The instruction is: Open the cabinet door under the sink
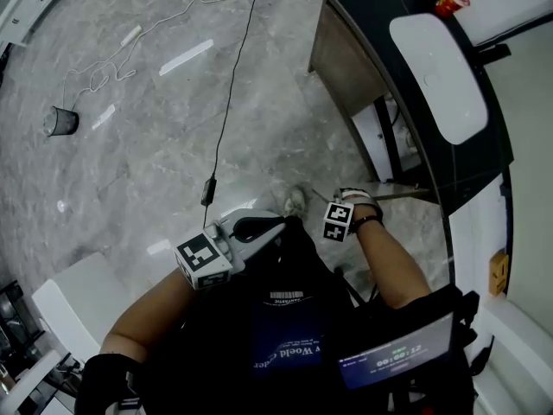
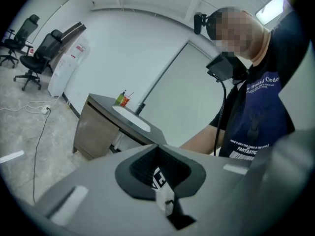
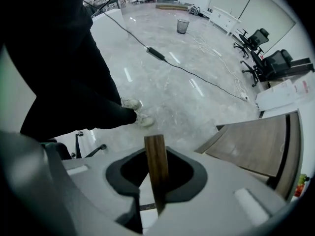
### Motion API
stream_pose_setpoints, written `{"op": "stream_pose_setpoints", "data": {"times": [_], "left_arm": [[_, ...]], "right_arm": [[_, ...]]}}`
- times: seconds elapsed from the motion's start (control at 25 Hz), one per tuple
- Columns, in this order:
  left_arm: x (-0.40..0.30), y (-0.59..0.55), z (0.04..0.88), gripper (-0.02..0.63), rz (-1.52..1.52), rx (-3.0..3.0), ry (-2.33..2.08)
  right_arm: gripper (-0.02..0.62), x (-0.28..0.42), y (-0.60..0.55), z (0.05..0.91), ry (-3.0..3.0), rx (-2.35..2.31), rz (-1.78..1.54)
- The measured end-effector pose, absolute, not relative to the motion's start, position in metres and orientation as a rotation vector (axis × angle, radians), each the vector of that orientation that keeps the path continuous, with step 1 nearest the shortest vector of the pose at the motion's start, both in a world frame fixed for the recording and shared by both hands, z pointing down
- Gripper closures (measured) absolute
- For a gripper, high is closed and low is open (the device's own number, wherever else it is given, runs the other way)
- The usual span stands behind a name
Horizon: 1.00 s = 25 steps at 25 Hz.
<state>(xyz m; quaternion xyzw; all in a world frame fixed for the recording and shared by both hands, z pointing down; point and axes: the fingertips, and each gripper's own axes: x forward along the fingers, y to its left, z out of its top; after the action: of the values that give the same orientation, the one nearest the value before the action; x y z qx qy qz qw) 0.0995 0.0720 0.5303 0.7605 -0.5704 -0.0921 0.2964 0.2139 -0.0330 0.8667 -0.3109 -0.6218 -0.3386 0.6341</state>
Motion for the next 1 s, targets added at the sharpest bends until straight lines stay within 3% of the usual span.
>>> {"op": "stream_pose_setpoints", "data": {"times": [0.36,1.0], "left_arm": [[0.114,0.125,0.535,0.605,-0.282,1.978,-1.536],[0.223,0.061,0.541,0.604,-0.244,1.957,-1.552]], "right_arm": [[0.518,0.241,-0.018,0.864,-1.369,-0.771,-0.805],[0.519,0.276,0.001,0.867,-1.385,-0.914,-0.963]]}}
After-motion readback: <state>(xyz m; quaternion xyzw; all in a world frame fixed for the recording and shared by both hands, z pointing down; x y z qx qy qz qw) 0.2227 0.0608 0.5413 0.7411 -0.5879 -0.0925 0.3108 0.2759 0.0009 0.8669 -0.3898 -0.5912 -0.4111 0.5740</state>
